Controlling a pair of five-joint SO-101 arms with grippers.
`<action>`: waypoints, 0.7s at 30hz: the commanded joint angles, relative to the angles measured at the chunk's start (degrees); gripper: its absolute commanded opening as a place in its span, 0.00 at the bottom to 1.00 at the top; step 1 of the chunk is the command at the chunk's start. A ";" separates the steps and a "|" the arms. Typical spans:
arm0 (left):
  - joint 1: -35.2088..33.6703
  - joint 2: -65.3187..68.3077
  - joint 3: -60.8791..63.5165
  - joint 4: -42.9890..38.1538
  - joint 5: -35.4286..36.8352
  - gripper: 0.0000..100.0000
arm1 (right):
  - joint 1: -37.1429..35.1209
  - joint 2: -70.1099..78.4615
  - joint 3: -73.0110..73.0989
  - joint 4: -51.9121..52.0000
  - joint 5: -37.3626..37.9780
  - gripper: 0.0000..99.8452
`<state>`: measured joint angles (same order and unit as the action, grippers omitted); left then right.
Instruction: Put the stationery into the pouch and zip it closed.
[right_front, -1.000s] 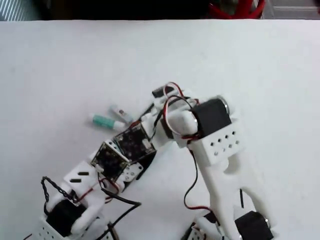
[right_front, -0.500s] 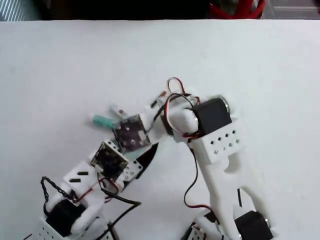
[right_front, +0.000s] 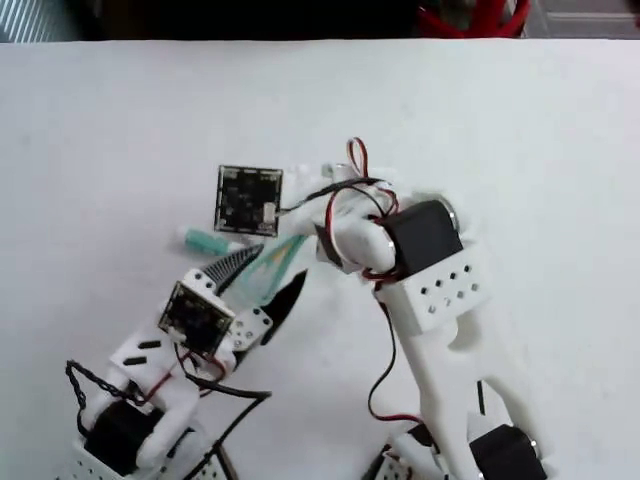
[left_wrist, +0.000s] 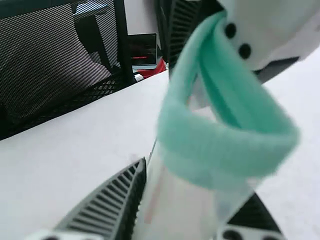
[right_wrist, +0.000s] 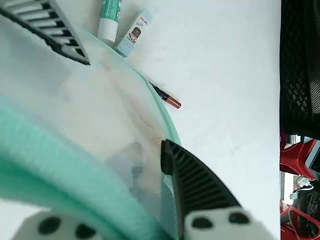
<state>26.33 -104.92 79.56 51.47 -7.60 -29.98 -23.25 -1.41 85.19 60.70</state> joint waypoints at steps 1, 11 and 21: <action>-2.42 0.04 -1.85 -0.79 0.26 0.22 | 1.89 -4.09 -3.60 -1.54 -8.00 0.02; -10.07 0.04 -6.86 -0.35 5.98 0.28 | 6.11 -6.55 -19.52 12.79 -7.56 0.02; -12.53 0.04 -6.68 -0.62 6.15 0.28 | 19.38 -0.48 -23.30 13.14 -7.56 0.02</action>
<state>15.43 -104.75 74.46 51.47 -2.07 -13.19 -23.96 -22.33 98.29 52.70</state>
